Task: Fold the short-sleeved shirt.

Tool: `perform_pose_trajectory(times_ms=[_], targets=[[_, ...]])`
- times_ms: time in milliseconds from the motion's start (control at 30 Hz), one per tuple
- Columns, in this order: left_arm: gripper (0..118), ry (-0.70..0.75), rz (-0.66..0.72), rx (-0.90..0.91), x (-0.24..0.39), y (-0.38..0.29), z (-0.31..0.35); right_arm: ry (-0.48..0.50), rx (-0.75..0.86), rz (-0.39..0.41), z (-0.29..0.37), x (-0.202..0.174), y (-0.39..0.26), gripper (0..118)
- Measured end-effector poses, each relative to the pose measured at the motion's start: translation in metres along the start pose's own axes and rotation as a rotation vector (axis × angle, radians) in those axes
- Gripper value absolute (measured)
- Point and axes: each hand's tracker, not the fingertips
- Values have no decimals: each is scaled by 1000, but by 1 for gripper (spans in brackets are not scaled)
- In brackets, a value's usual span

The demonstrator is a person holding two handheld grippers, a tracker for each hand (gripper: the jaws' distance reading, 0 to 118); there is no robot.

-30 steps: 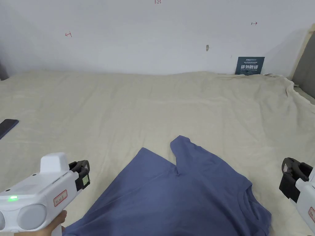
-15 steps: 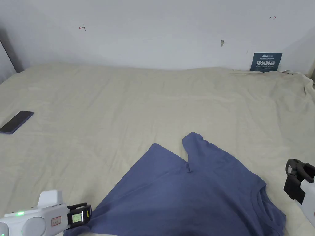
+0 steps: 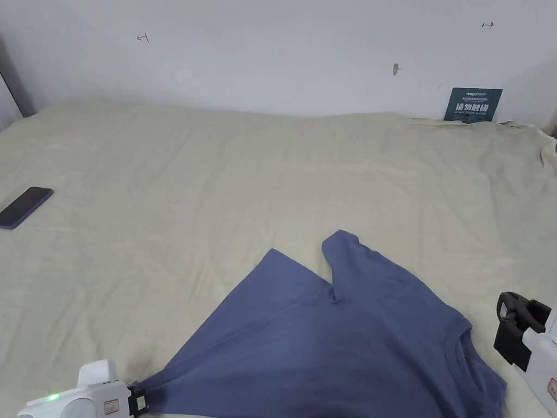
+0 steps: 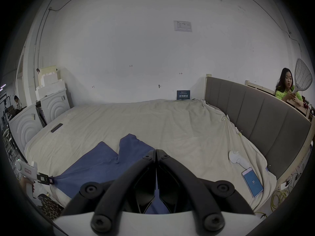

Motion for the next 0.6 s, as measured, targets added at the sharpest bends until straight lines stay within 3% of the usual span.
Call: perform_pose_trajectory(times_ms=[133, 400, 467, 533, 600], targets=[[3, 20, -70, 34, 14, -3, 10, 11, -23, 6, -10, -2, 1, 0], [2, -90, -35, 142, 10, 13, 53, 99, -158, -6, -97, -2, 17, 2], [2, -112, -29, 158, 10, 21, 60, 118, -173, -12, -127, -3, 23, 25], [2, -125, -27, 163, 12, 25, 63, 121, -213, -1, -164, -8, 27, 72], [2, -130, -30, 168, 13, 30, 63, 142, -273, 15, -202, -10, 28, 87]])
